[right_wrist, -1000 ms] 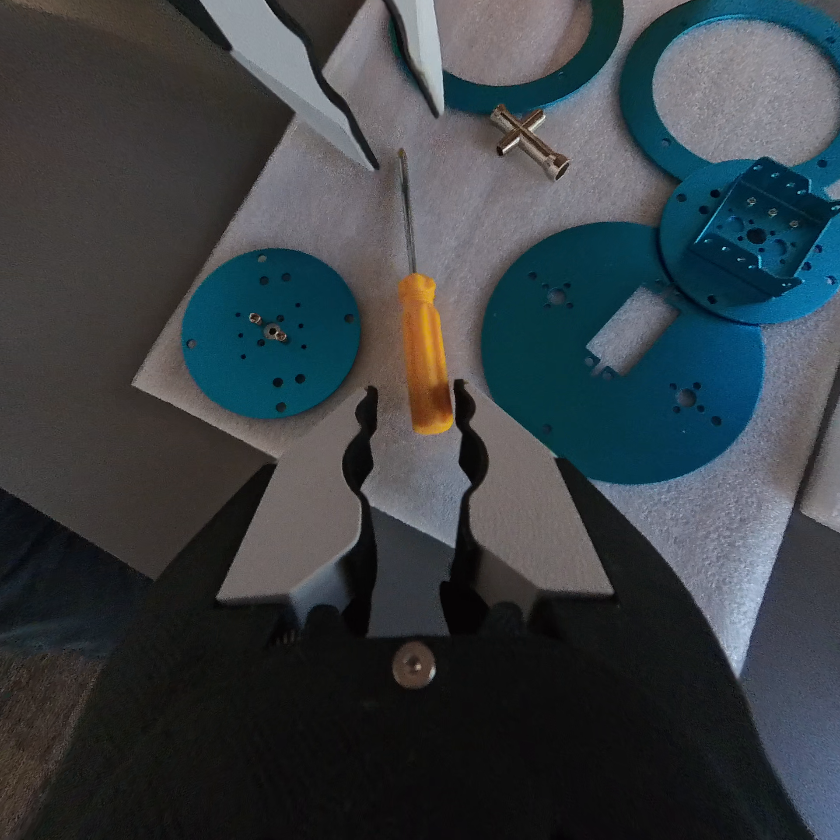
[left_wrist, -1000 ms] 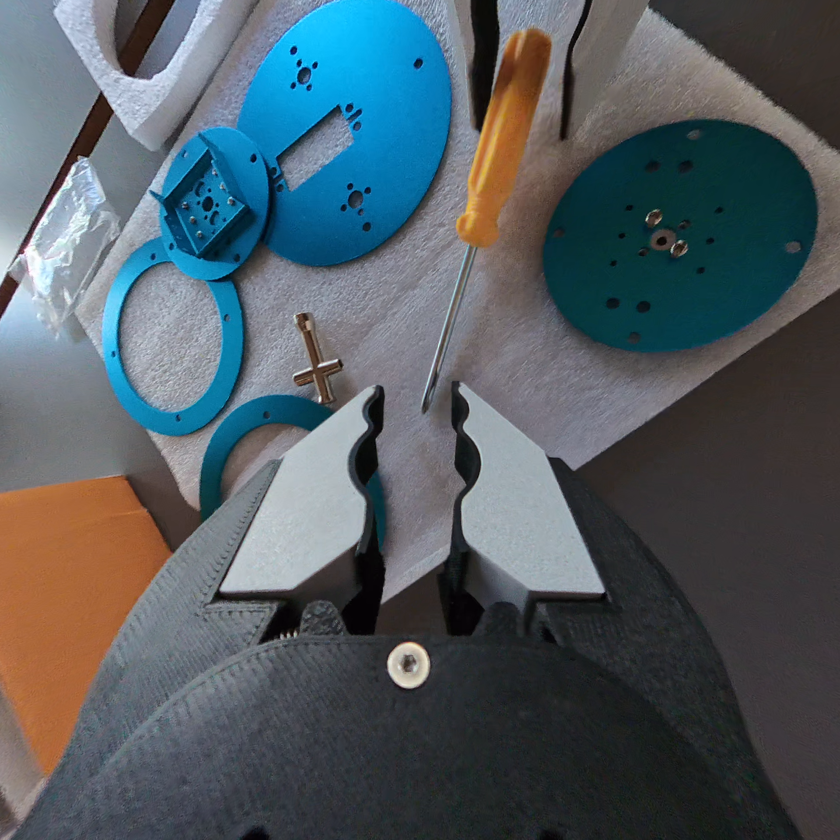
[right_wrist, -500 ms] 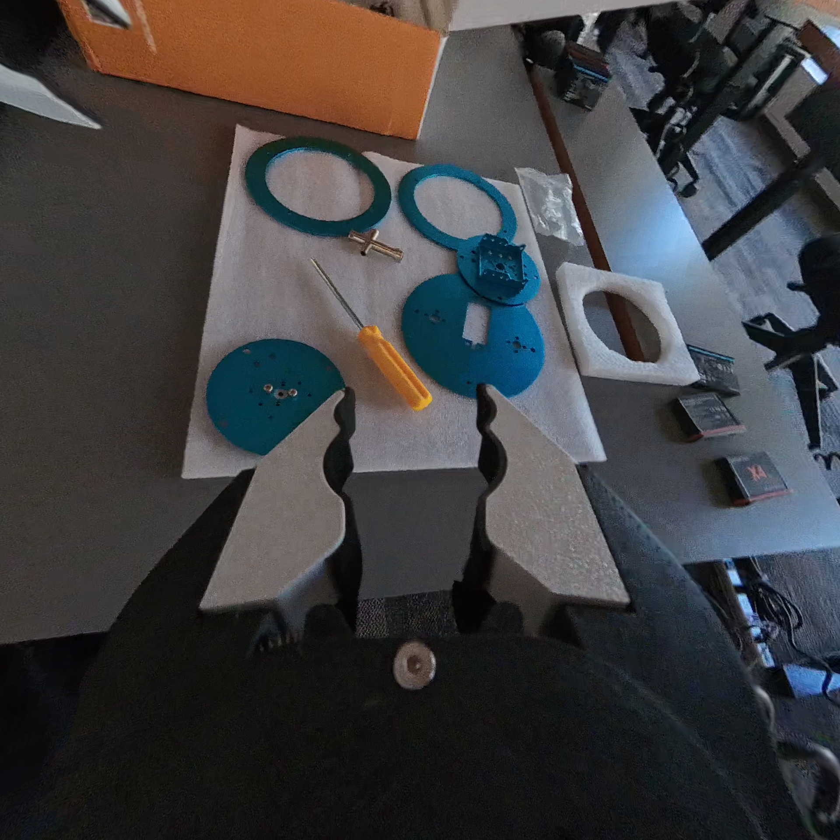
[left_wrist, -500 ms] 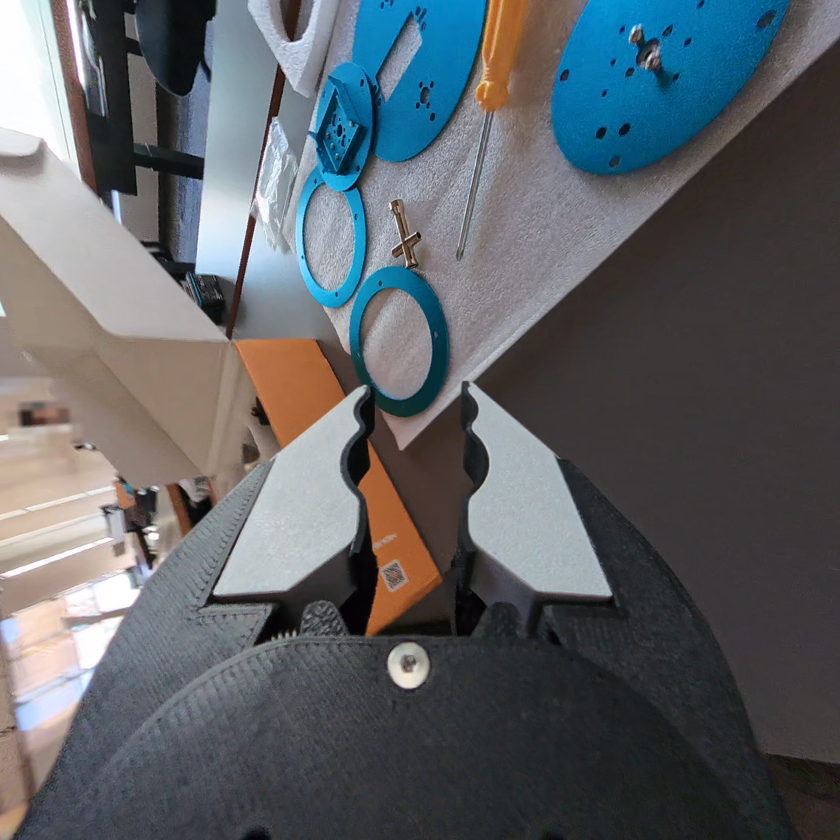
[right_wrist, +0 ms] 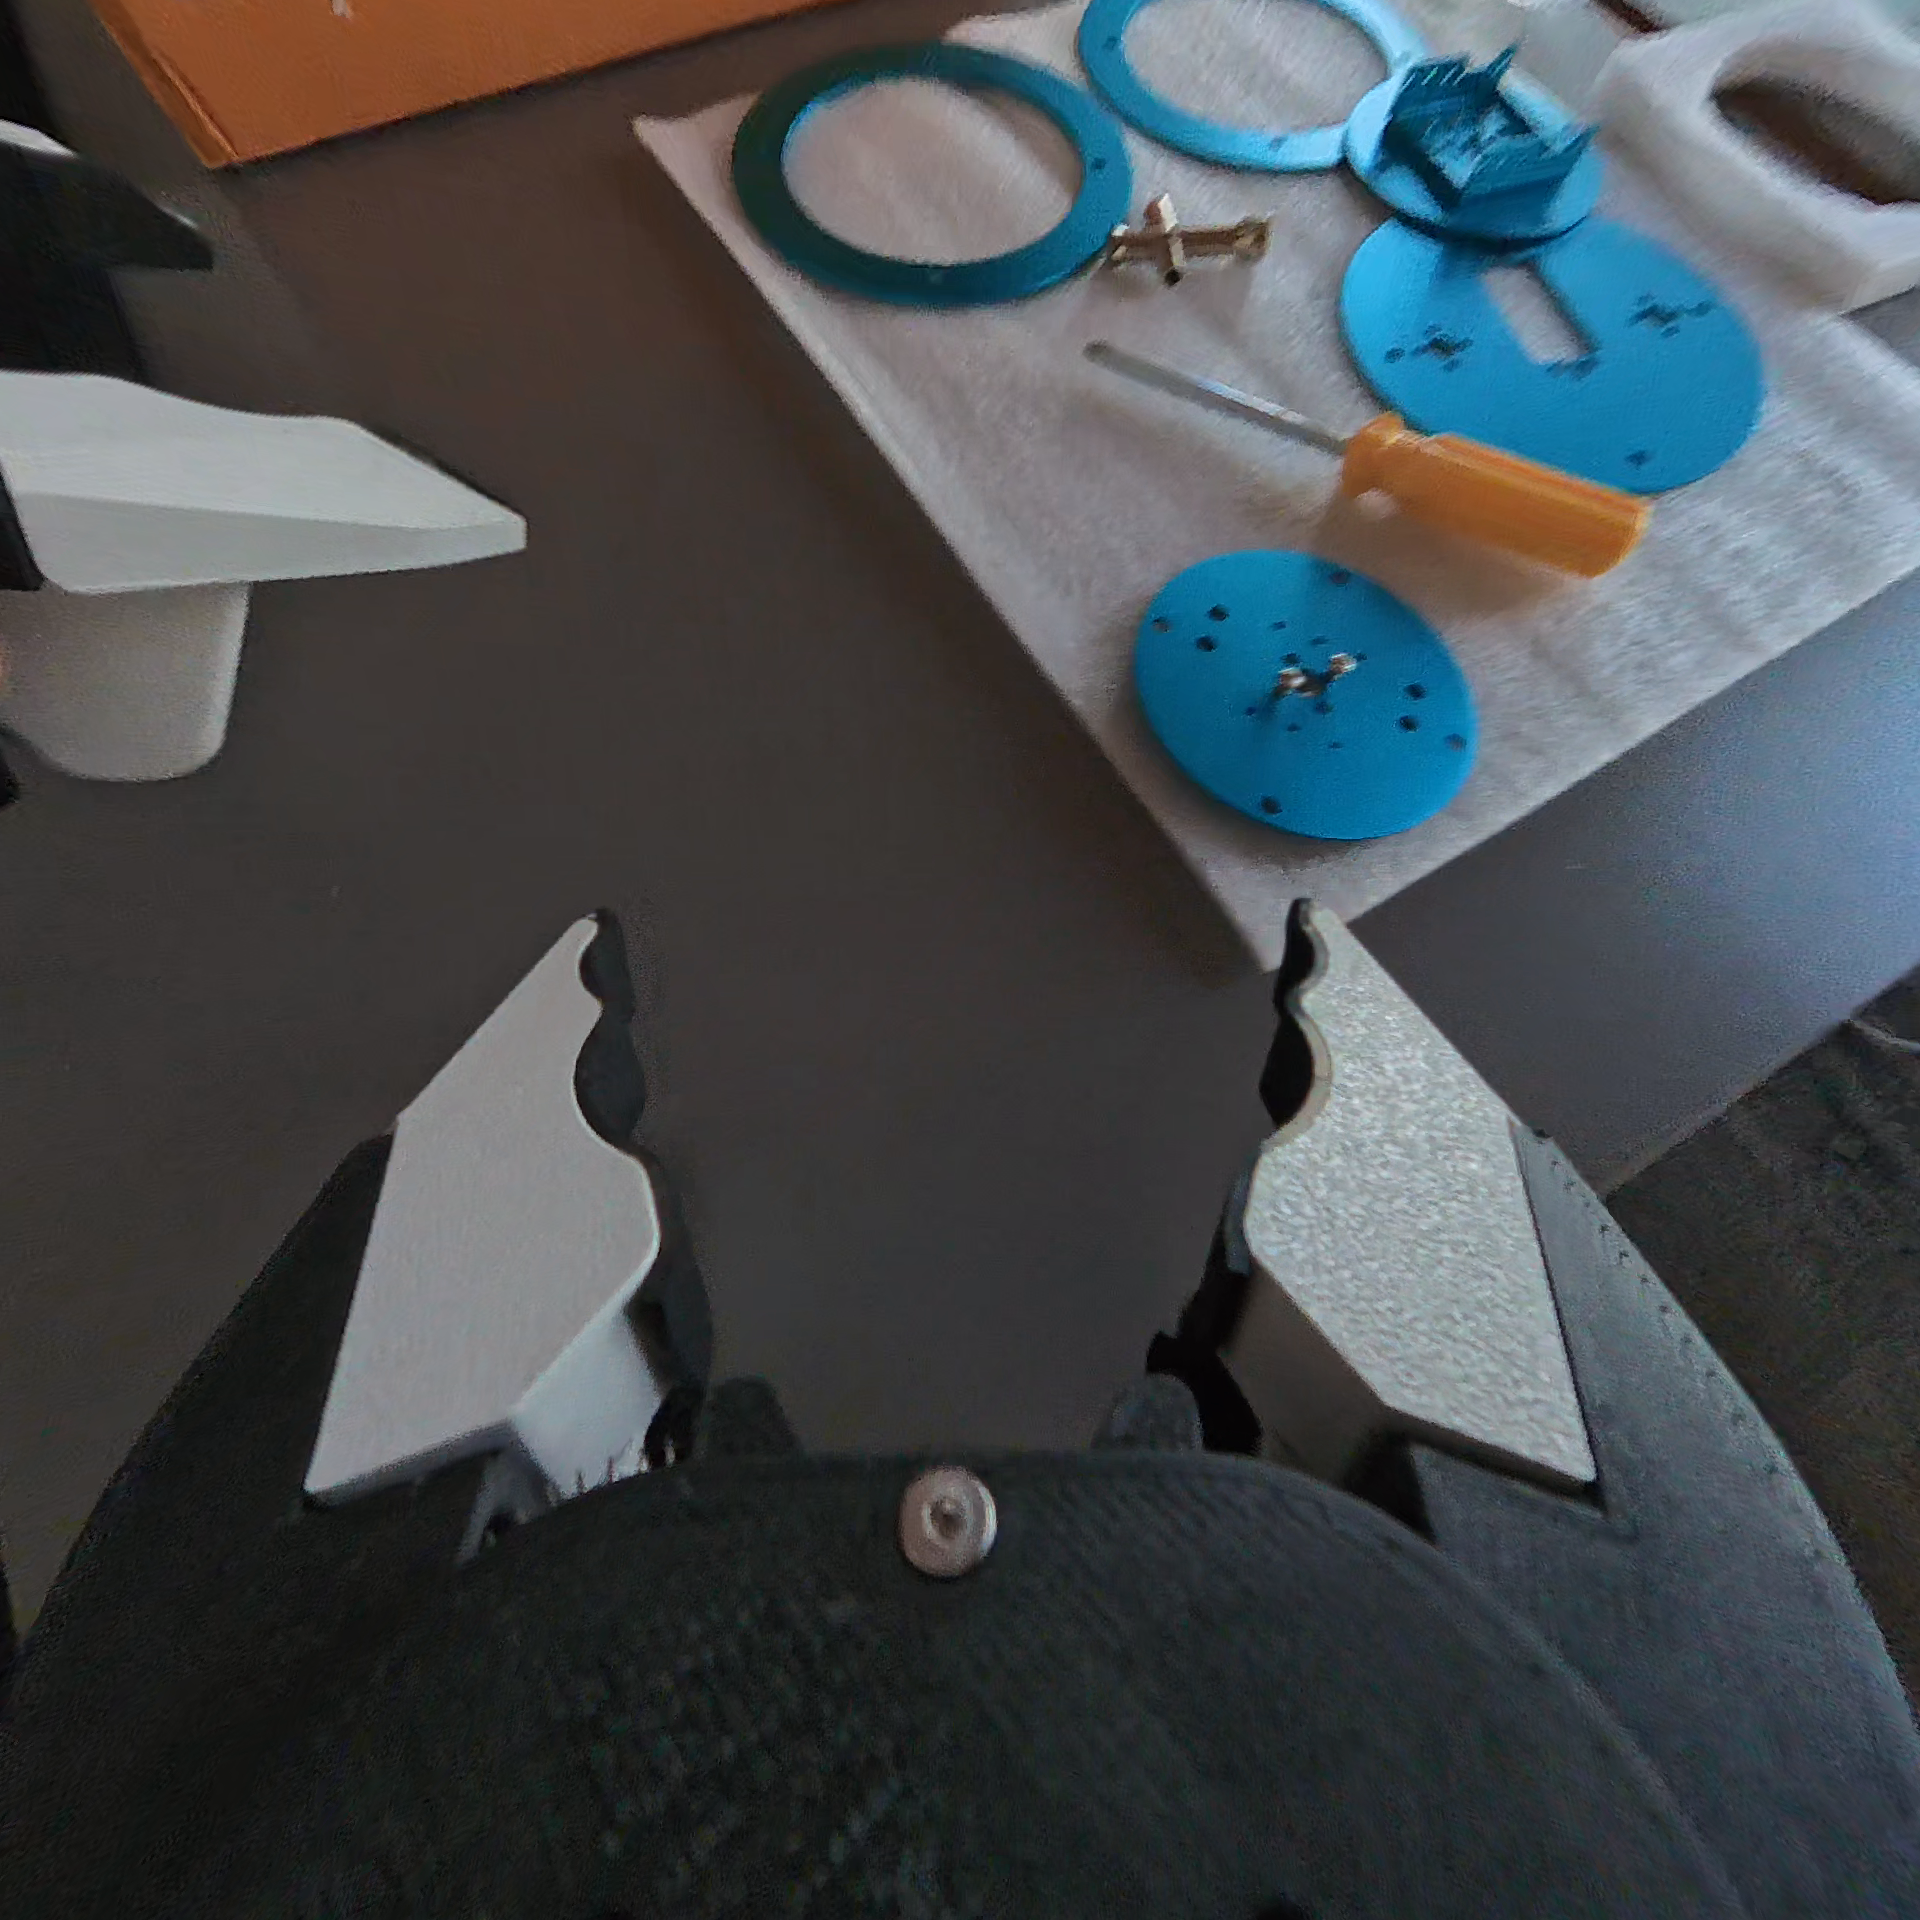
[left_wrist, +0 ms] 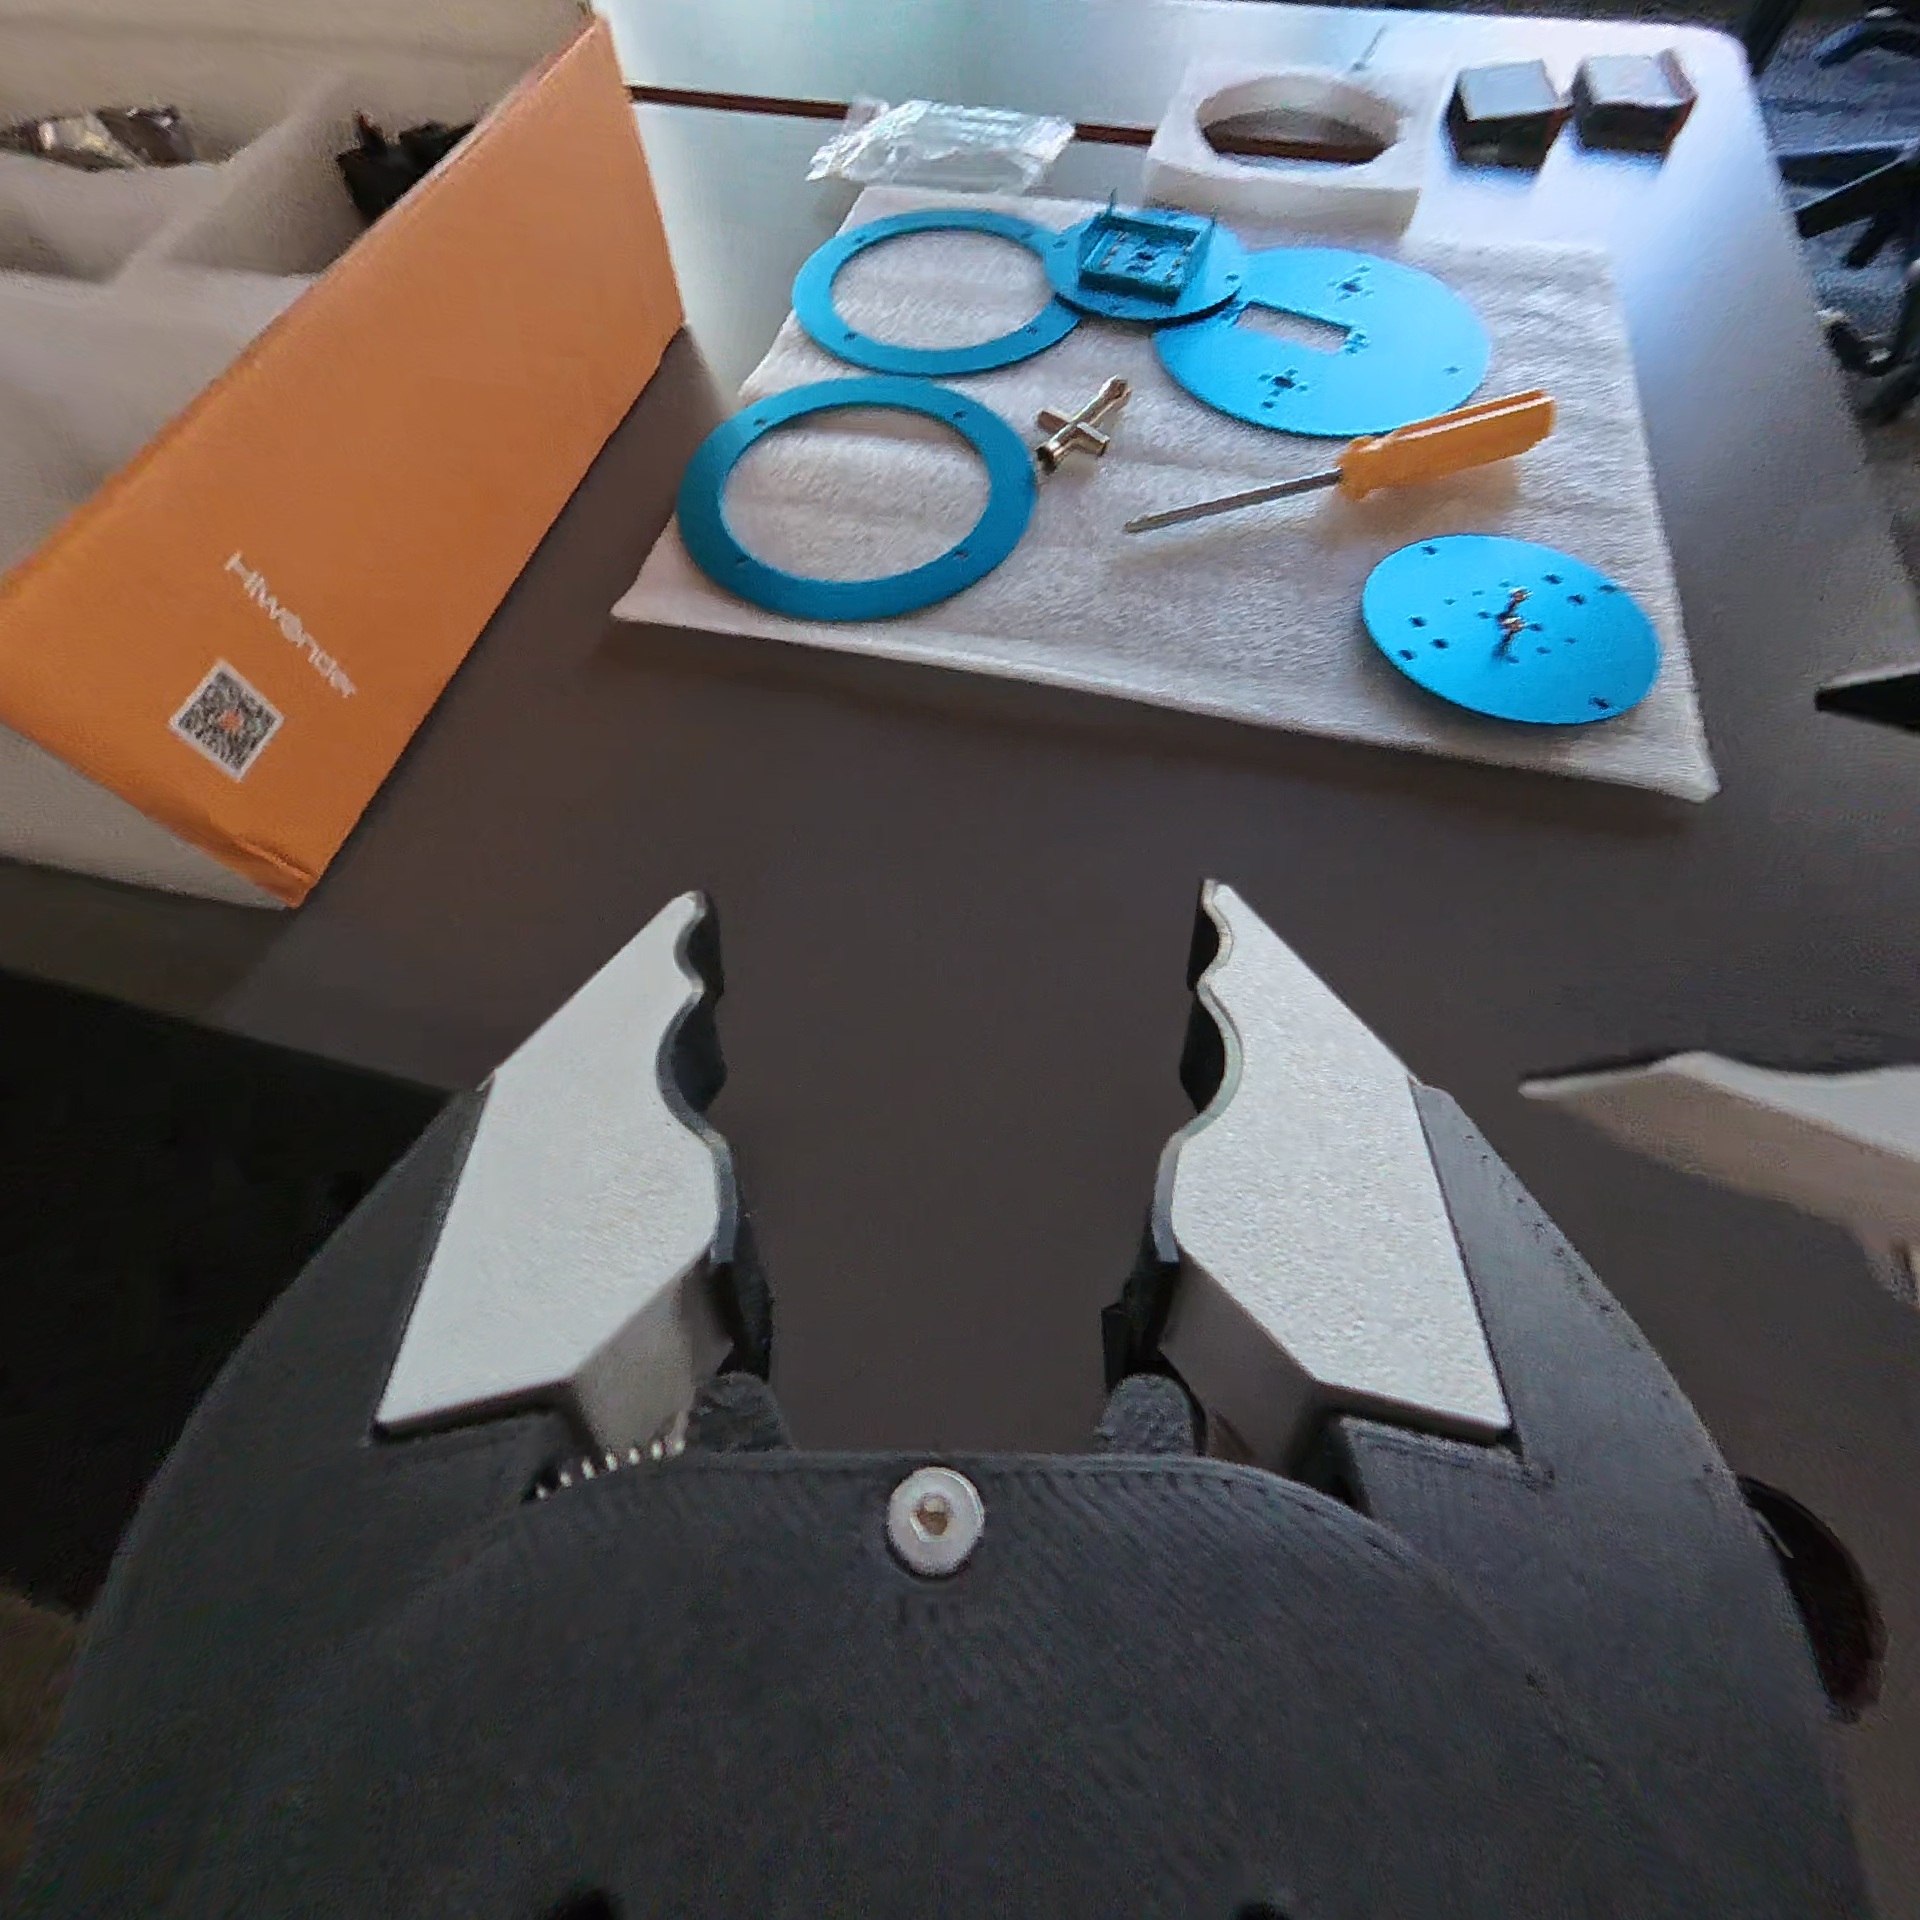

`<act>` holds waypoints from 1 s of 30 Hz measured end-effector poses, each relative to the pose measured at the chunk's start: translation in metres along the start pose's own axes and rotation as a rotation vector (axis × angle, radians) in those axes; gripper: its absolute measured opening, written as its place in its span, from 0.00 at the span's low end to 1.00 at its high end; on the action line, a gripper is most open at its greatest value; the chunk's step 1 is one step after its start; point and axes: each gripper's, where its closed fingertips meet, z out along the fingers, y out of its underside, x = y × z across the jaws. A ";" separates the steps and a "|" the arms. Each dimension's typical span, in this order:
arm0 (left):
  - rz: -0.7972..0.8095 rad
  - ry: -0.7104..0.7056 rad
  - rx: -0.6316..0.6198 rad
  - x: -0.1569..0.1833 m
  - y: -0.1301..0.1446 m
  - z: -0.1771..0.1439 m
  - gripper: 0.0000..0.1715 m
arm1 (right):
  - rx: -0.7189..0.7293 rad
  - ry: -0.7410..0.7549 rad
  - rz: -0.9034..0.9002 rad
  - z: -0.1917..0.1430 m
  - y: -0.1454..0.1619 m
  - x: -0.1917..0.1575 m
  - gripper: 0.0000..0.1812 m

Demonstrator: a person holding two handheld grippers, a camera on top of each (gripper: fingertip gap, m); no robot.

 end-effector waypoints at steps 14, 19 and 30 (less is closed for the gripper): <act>0.038 -0.058 -0.130 -0.013 0.023 0.044 0.69 | -0.089 -0.052 0.025 0.049 -0.008 -0.042 0.76; 0.069 -0.055 -0.166 -0.011 0.023 0.057 0.72 | -0.095 -0.056 0.018 0.051 -0.008 -0.039 0.79; 0.019 0.042 -0.223 -0.008 0.026 0.069 0.80 | -0.079 -0.118 0.022 0.049 -0.010 -0.047 0.84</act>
